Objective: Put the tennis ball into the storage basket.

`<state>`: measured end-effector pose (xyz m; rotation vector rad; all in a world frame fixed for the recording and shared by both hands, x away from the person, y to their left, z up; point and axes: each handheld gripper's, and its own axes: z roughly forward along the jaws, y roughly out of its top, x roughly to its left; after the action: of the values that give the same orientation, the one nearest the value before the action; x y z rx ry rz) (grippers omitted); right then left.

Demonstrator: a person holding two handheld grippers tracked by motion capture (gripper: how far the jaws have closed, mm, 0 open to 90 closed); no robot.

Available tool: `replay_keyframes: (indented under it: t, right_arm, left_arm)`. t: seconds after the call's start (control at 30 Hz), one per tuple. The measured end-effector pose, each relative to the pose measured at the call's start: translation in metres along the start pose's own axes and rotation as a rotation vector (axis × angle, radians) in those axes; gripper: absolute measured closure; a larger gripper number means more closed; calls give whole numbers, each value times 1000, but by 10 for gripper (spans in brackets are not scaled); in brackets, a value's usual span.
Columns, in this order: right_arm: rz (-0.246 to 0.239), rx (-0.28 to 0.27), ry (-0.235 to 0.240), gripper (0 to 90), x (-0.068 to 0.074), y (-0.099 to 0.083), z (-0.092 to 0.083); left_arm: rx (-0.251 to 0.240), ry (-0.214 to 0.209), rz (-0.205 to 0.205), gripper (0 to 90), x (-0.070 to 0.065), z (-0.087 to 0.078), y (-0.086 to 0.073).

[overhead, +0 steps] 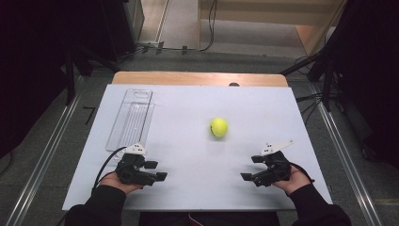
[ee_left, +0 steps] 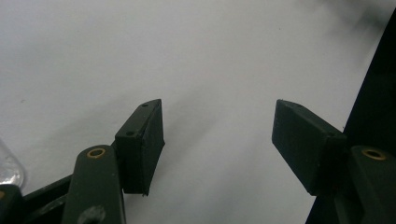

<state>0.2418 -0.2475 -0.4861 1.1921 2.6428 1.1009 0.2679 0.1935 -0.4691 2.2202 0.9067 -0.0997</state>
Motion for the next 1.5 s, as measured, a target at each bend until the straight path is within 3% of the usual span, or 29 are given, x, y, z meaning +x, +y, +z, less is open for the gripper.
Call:
replay_keyframes:
  t: [0.5,0.93,1.5]
  right_arm:
    - [-7,1,3,148,1,-1,0]
    - [-9,0,6,148,2,-1,0]
    - [-3,-1,5,148,2,-1,0]
  left_arm:
    - [-1,9,-25,285,3,-1,1]
    - [-2,43,-12,285,3,-1,1]
    - [-5,50,-7,285,5,-1,0]
